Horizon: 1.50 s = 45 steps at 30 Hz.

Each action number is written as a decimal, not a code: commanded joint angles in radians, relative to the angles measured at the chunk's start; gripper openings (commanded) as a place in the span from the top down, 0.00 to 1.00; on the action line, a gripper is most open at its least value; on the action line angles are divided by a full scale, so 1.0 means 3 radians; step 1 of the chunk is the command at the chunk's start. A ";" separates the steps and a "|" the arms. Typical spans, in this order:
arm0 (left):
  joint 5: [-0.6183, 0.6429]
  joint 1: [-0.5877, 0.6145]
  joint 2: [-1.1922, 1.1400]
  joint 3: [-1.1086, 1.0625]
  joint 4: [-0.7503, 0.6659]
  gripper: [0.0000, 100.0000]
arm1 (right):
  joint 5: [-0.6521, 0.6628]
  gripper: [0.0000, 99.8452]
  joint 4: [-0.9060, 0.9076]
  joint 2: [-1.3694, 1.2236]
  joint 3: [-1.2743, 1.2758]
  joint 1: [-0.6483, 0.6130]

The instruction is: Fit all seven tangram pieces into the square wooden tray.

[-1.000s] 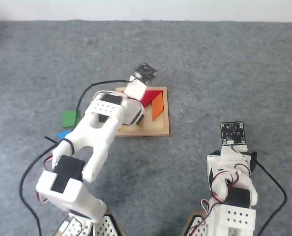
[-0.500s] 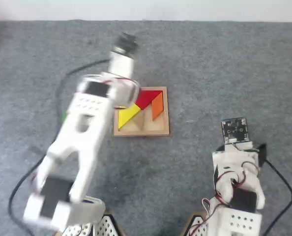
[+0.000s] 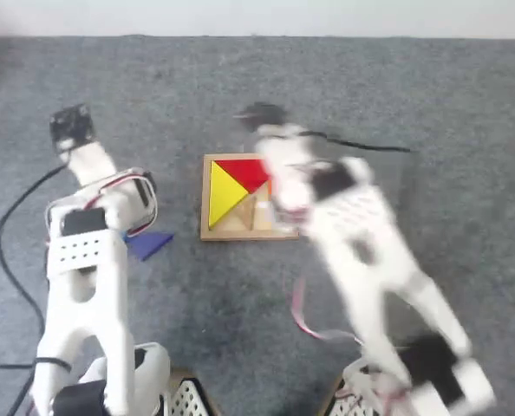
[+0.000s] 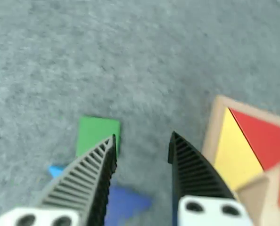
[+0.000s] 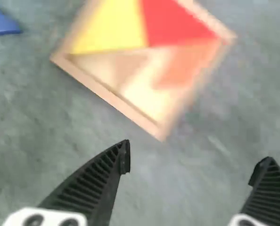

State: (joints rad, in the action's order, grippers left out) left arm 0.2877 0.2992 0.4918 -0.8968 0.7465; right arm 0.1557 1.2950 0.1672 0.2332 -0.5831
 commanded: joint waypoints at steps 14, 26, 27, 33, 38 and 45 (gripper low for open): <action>0.0036 0.0138 0.0097 -0.0136 -0.0491 0.82 | -0.0307 0.60 -0.1215 -0.1655 -0.0404 -0.0473; 0.0031 0.0128 0.0082 -0.0141 -0.0481 0.82 | -0.0292 0.60 -0.1235 -0.1890 -0.0731 -0.0095; 0.0031 0.0128 0.0082 -0.0141 -0.0481 0.82 | -0.0292 0.60 -0.1230 -0.1921 -0.0777 -0.0069; 0.0031 0.0128 0.0082 -0.0141 -0.0481 0.82 | -0.0292 0.60 -0.1225 -0.2074 -0.1013 0.0120; 0.0031 0.0128 0.0082 -0.0146 -0.0481 0.82 | -0.0281 0.60 -0.1123 -0.2197 -0.1207 0.0294; -0.0322 0.0159 0.0066 0.0263 -0.0015 0.82 | -0.0302 0.60 -0.0974 -0.2146 -0.1320 0.0504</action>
State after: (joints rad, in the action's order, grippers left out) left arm 0.2432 0.3406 0.4918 -0.9444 0.6191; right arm 0.0713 0.9743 -0.5263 -0.1074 -0.4956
